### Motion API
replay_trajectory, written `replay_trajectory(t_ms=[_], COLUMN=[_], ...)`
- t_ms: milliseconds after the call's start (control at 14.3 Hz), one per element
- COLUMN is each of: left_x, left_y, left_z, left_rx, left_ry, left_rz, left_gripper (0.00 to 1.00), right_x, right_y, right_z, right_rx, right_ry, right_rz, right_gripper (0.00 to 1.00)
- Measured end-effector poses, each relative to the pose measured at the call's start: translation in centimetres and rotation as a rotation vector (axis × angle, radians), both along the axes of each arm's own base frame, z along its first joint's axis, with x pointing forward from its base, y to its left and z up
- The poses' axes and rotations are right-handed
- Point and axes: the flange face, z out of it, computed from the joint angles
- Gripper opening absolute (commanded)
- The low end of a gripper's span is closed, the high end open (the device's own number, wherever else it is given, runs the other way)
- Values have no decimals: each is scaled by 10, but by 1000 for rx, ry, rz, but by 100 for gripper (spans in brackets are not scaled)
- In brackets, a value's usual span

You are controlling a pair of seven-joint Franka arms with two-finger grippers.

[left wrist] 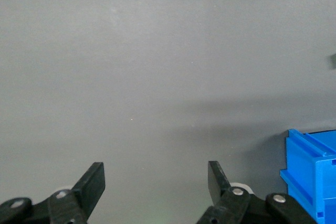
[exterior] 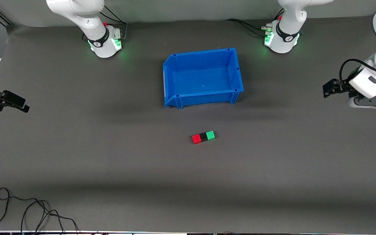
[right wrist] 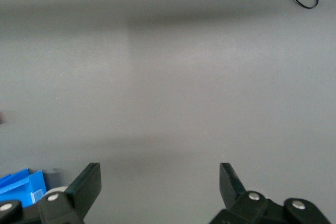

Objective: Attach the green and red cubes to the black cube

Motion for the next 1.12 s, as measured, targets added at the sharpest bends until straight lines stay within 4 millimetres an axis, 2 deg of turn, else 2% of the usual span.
replay_trajectory(t_ms=[140, 279, 1116], left_x=[-2, -6, -9], left_y=[13, 17, 17], left_z=[5, 10, 13], left_rx=[-2, -3, -12], left_ry=[-7, -9, -2], left_rz=[18, 28, 26], left_gripper=[94, 93, 94], right_x=[-1, -1, -2], right_y=[1, 3, 10], right_z=[1, 2, -14], right_rx=[-1, -1, 2], right_ry=[-3, -4, 43], right_rz=[13, 33, 81], right_gripper=[100, 100, 100])
